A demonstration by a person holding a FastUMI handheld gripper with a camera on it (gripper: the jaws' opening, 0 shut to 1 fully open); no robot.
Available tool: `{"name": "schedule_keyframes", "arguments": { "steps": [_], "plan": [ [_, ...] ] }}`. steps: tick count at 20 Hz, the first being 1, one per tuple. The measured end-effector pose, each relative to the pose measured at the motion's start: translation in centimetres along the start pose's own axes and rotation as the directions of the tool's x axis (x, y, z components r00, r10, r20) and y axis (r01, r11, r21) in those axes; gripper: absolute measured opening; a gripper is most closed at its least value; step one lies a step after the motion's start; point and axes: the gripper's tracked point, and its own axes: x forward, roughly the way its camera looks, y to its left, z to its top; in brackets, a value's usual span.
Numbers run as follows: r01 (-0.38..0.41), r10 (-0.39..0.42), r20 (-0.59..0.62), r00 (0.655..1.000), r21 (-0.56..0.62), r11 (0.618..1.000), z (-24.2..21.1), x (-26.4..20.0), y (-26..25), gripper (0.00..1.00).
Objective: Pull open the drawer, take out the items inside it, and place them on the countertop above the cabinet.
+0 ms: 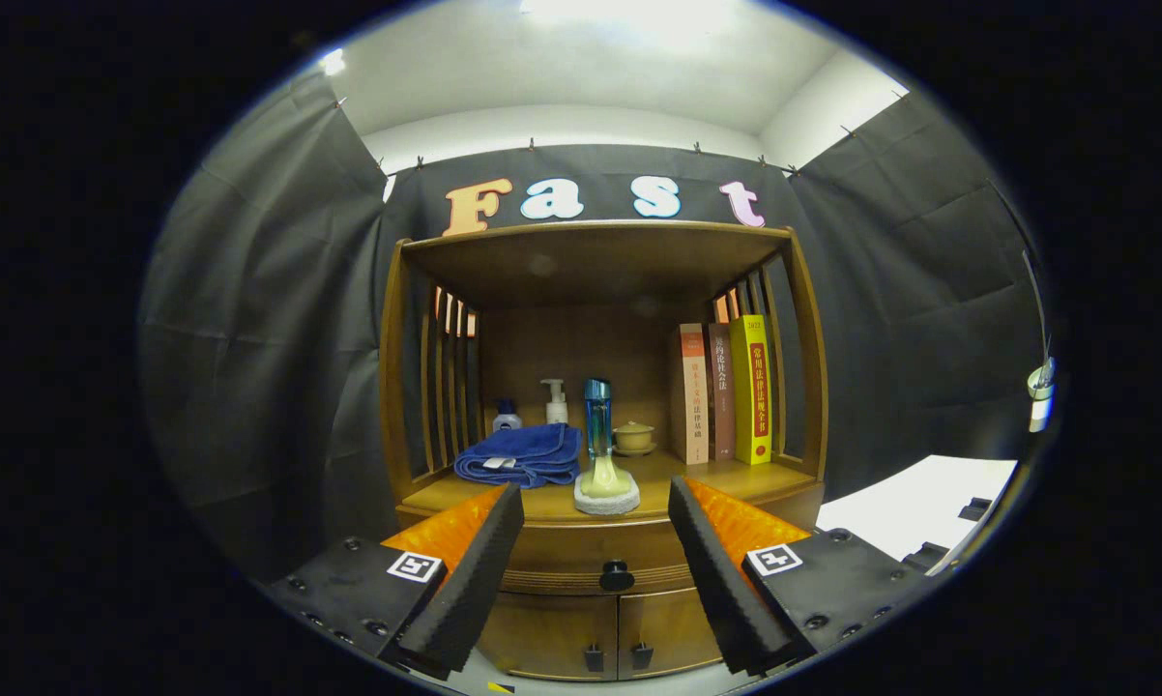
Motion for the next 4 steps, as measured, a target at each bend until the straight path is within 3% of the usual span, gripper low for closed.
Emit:
{"name": "schedule_keyframes", "arguments": {
  "steps": [4],
  "plan": [
    [0.003,-0.003,0.001,1.000,0.000,1.000,-0.14,0.04,-0.17,0.99]
  ]
}}
